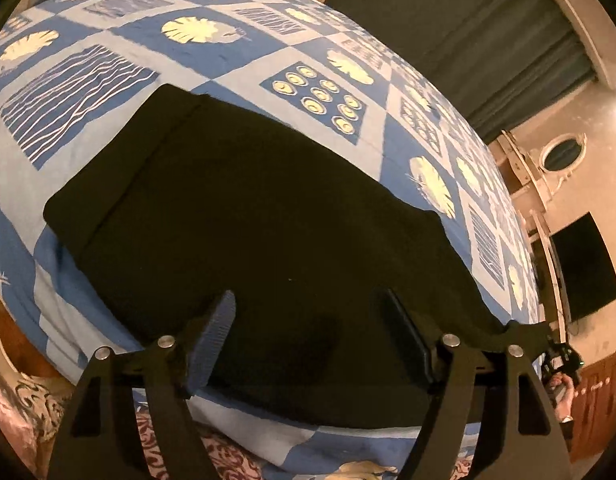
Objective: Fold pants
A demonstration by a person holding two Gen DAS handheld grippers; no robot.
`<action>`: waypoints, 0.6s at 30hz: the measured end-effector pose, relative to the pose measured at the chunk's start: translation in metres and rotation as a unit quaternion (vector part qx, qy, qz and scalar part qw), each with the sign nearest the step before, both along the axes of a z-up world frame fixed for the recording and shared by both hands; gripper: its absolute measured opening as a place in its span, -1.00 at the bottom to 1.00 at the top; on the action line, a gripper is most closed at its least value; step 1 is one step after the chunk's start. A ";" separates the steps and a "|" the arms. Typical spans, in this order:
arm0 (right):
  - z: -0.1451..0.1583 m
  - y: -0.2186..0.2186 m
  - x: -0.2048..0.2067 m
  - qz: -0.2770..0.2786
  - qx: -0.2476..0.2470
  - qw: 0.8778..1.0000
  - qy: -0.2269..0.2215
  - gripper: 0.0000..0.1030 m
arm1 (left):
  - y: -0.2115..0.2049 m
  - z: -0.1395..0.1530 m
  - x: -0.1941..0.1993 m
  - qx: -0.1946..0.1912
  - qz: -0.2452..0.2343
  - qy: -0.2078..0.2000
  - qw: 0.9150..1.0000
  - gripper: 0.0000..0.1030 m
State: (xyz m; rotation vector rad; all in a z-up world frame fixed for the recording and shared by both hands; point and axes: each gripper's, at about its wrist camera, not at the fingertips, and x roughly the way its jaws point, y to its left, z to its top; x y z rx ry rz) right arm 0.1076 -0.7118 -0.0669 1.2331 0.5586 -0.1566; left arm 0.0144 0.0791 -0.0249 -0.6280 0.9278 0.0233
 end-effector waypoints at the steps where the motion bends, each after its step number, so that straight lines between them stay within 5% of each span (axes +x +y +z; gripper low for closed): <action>1: 0.007 -0.002 -0.007 -0.002 -0.008 1.000 -0.004 -0.78 | -0.001 0.000 0.000 0.000 -0.002 -0.001 1.000 0.45; 8: 0.053 -0.012 -0.065 -0.024 -0.039 0.999 0.011 -0.71 | -0.003 -0.005 0.001 -0.004 -0.006 0.007 1.000 0.45; 9: 0.055 -0.014 -0.073 -0.025 -0.047 0.998 0.021 -0.58 | -0.003 -0.005 0.001 -0.002 -0.007 0.008 1.000 0.45; 12: 0.054 -0.022 -0.094 -0.064 -0.079 0.993 0.055 0.45 | -0.004 -0.005 0.001 0.002 -0.010 0.009 1.000 0.46; 18: 0.033 -0.039 -0.140 -0.090 -0.057 0.993 0.057 0.46 | -0.004 -0.005 0.001 -0.001 -0.006 0.011 1.000 0.46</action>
